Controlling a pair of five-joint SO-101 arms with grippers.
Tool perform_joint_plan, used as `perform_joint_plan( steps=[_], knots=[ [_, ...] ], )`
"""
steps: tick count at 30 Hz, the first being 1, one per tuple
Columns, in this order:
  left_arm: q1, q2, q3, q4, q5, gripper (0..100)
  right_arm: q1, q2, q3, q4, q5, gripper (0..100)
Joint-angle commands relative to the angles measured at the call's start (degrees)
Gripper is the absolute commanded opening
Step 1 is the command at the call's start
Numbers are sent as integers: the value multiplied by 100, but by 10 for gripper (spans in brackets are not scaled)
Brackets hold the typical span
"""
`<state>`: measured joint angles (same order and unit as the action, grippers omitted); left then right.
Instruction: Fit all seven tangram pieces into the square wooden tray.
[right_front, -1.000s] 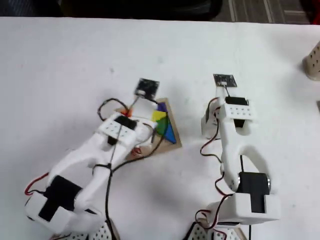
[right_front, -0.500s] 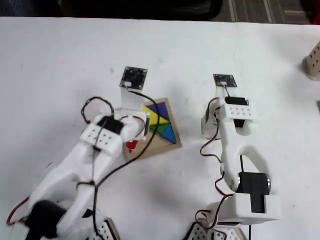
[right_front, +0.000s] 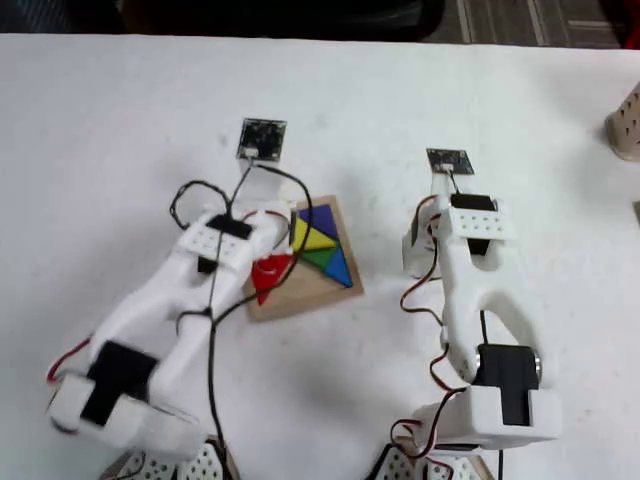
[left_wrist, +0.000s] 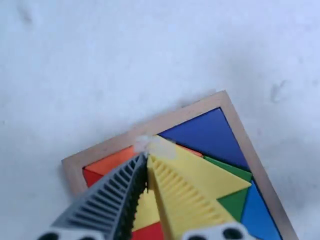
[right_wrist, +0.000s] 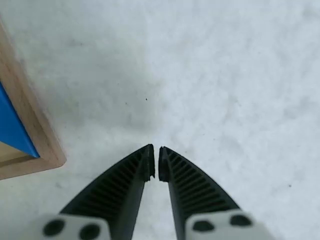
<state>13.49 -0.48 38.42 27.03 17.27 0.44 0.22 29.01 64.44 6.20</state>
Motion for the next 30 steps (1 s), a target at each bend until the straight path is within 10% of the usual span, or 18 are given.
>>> perform_joint_plan(
  steps=[1,30],
  knots=[
    [-66,303,-448,44,62,22,-4,-119,-18,-66,70,21],
    [1024,-1305,1011,923,53,21,-4,-119,-9,-224,79,21]
  ],
)
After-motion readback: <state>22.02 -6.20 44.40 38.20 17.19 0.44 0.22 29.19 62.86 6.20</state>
